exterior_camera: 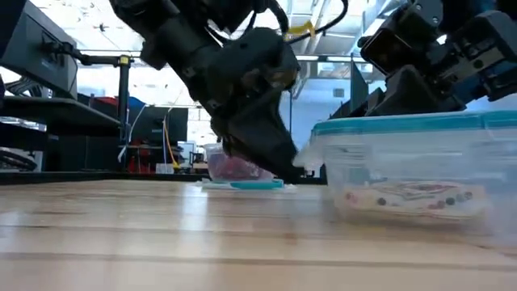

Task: Sort candy
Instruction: Close the rectangular transparent bin

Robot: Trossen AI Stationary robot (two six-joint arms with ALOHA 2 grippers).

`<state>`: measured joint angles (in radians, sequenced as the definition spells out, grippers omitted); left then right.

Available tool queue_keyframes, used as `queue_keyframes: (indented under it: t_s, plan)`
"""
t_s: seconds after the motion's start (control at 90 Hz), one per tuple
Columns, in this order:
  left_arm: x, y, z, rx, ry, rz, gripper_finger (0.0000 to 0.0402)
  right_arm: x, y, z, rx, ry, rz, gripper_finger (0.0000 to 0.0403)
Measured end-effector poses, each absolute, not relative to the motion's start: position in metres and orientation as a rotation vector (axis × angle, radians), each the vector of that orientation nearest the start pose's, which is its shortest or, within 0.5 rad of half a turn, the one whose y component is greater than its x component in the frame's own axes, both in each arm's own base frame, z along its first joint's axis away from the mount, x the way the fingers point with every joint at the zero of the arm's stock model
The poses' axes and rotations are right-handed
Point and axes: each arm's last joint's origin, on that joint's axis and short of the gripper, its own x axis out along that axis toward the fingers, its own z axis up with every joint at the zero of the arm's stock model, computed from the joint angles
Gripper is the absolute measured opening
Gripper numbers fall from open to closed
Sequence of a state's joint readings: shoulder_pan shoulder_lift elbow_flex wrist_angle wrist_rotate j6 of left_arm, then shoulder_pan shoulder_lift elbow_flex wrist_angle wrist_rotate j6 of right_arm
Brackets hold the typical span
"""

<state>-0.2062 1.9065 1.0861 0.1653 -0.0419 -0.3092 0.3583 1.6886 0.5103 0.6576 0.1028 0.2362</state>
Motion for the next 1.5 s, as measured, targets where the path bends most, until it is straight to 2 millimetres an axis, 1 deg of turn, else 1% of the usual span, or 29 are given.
queue_keyframes:
  t_s: [0.133, 0.189, 0.289, 0.4, 0.5, 0.6, 0.667, 0.733, 0.878, 1.244, 1.367, 1.5]
  plan:
    - [0.38, -0.079, 0.161, -0.097, 0.722, -0.099, 0.0113, 0.267, 0.097, 0.114, 0.116, 0.54, 0.185, 0.0]
    - [0.376, -0.078, 0.166, -0.045, 0.73, -0.118, 0.0113, 0.266, 0.097, 0.113, 0.129, 0.542, 0.181, 0.0]
    - [0.374, -0.078, 0.178, 0.01, 0.694, -0.147, 0.0113, 0.266, 0.097, 0.113, 0.132, 0.544, 0.179, 0.0]
    - [0.377, -0.08, 0.181, 0.024, 0.649, -0.176, 0.0113, 0.266, 0.097, 0.113, 0.133, 0.545, 0.179, 0.0]
    - [0.382, -0.081, 0.176, 0.008, 0.612, -0.22, 0.0113, 0.266, 0.097, 0.113, 0.135, 0.544, 0.179, 0.0]
    - [0.387, -0.083, 0.166, 0.004, 0.594, -0.228, 0.0113, 0.266, 0.097, 0.113, 0.135, 0.545, 0.178, 0.0]
    - [0.388, -0.083, 0.167, -0.001, 0.575, -0.234, 0.0113, 0.266, 0.097, 0.113, 0.134, 0.545, 0.179, 0.0]
    - [0.394, -0.083, 0.168, -0.008, 0.553, -0.232, 0.0113, 0.266, 0.097, 0.113, 0.135, 0.545, 0.179, 0.0]
    - [0.397, -0.084, 0.162, -0.03, 0.574, -0.252, 0.0113, 0.266, 0.096, 0.113, 0.13, 0.545, 0.178, 0.0]
    - [0.393, -0.083, 0.156, -0.025, 0.651, -0.247, 0.0113, 0.265, 0.098, 0.112, 0.114, 0.552, 0.166, 0.0]
    - [0.392, -0.083, 0.161, -0.026, 0.648, -0.248, 0.0113, 0.264, 0.101, 0.112, 0.109, 0.554, 0.166, 0.0]
    - [0.392, -0.083, 0.16, -0.026, 0.645, -0.248, 0.0113, 0.263, 0.103, 0.111, 0.111, 0.561, 0.169, 0.0]
